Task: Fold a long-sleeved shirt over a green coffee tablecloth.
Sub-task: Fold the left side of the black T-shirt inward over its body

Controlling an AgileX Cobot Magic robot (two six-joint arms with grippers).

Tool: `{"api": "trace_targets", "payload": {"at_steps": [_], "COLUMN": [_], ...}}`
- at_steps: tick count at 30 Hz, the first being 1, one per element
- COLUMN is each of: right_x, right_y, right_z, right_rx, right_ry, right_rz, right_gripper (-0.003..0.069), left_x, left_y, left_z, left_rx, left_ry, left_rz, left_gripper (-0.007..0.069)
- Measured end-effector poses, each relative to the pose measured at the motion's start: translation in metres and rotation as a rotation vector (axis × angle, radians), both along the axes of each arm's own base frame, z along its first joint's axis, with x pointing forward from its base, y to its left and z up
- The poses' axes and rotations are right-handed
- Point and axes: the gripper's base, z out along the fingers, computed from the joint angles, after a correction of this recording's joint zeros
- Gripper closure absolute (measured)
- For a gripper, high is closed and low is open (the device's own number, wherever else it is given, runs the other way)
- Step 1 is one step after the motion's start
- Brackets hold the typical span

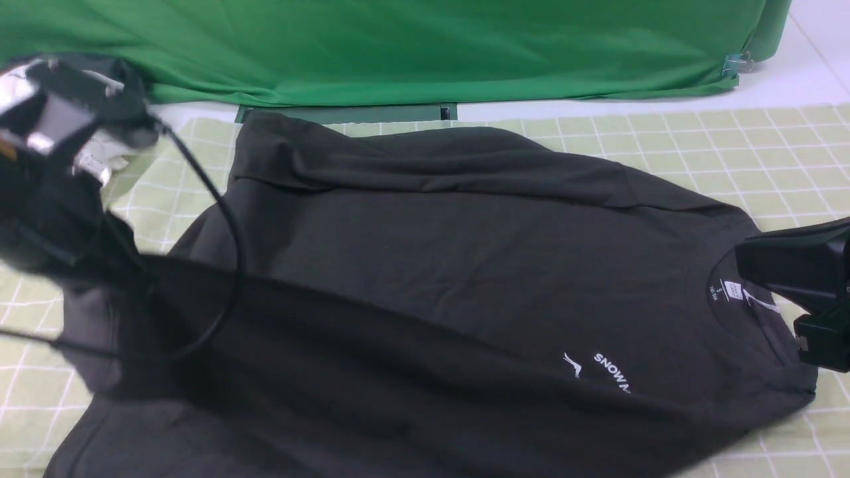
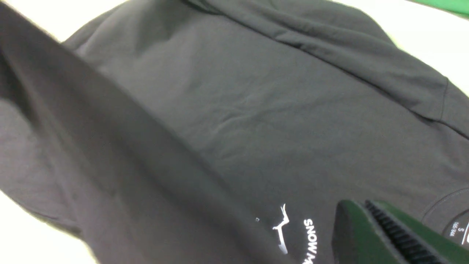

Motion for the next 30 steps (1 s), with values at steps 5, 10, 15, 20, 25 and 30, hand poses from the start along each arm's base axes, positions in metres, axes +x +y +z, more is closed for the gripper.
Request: {"api": "trace_targets", "payload": {"at_steps": [5, 10, 15, 20, 25, 30], "right_x": [0.000, 0.000, 0.000, 0.004, 0.011, 0.015], "right_y": [0.000, 0.000, 0.000, 0.003, 0.009, 0.012], "right_z": [0.000, 0.000, 0.000, -0.008, -0.027, -0.037], "right_rx": [0.002, 0.004, 0.005, -0.022, -0.108, -0.147], "right_ry": [0.000, 0.002, 0.006, 0.067, 0.220, 0.295], "right_rz": [0.000, -0.002, -0.004, -0.005, 0.005, 0.011], "right_gripper": [0.0620, 0.0619, 0.0613, 0.0610, 0.0605, 0.0594], "left_x": [0.026, 0.053, 0.071, 0.079, 0.082, 0.082], "left_y": [0.002, 0.007, 0.012, 0.012, 0.006, 0.005], "left_z": [-0.014, -0.043, -0.070, -0.077, -0.078, -0.078], "left_rx": [0.041, 0.118, 0.163, 0.138, 0.070, 0.067], "left_ry": [-0.029, -0.001, 0.027, 0.002, -0.018, -0.017], "left_rz": [-0.003, 0.004, 0.081, 0.134, 0.127, 0.114], "left_gripper": [0.0603, 0.0603, 0.0603, 0.0603, 0.0601, 0.0578]}}
